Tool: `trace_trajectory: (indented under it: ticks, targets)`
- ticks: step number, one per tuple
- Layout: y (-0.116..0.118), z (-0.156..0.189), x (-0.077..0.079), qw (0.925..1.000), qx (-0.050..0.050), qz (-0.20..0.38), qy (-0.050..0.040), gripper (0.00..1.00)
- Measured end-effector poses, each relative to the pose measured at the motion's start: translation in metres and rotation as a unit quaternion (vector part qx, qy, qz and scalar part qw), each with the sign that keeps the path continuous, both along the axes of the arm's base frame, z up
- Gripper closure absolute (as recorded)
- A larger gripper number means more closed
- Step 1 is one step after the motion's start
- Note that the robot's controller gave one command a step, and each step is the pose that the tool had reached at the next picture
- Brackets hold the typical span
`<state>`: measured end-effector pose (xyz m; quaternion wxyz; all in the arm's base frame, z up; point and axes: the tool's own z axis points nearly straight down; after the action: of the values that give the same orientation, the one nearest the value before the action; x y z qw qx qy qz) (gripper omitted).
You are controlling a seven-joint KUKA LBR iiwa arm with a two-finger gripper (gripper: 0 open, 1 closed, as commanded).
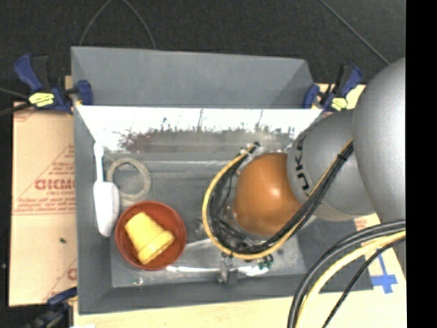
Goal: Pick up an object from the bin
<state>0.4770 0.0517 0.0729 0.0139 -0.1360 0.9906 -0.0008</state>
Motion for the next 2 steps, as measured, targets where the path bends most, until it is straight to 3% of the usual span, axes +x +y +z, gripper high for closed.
trace_trajectory:
  ticks: [1,2]
  targets:
    - [-0.006,-0.0022,-0.0014,0.9976,0.002,-0.069,0.0048,1.0]
    - [-0.0061,-0.0021,-0.0014,0.9976,0.002,-0.069,0.0048,1.0]
